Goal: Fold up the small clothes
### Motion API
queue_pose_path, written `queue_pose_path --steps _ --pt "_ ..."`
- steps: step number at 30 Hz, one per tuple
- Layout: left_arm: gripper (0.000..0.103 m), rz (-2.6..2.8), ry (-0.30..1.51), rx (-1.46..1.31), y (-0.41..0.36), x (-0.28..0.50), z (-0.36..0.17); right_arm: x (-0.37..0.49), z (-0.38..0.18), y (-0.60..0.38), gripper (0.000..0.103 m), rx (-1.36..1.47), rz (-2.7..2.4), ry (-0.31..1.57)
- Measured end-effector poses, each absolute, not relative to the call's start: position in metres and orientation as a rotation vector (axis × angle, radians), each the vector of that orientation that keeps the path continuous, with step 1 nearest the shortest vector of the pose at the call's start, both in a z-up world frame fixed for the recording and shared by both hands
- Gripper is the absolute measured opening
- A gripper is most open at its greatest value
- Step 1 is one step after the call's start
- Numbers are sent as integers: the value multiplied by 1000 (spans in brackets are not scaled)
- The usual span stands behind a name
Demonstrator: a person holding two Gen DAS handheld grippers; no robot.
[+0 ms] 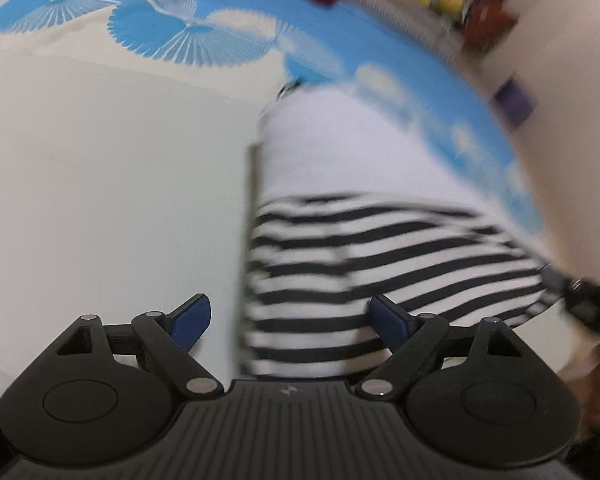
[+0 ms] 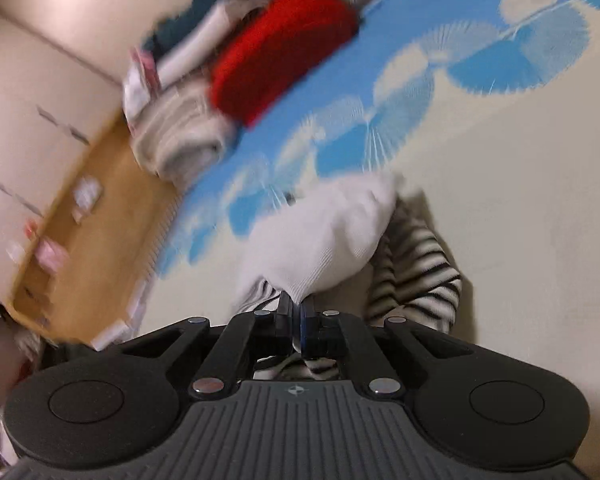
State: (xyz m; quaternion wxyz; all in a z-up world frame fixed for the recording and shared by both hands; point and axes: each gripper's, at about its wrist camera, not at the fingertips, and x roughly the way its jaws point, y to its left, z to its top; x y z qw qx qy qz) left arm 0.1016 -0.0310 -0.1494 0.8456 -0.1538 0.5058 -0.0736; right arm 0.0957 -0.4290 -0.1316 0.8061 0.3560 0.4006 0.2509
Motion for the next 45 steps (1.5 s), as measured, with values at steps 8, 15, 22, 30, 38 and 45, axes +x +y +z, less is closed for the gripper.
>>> queue_pose_path --steps 8,15,22,30,38,45 --pt "79 -125 1092 -155 -41 100 -143 111 -178 -382 2 451 446 1164" --pt "82 -293 987 -80 -77 100 -135 112 -158 -396 2 472 473 1070" --pt "92 -244 1133 -8 -70 109 -169 110 -171 -380 3 323 477 1177" --pt "89 -236 1009 -172 -65 144 -110 149 -154 -415 41 684 425 968" --pt "88 -133 1124 -258 -66 172 -145 216 -197 -404 49 901 221 1047" --pt "89 -146 1131 -215 -66 172 -154 245 -187 -393 2 967 339 954"
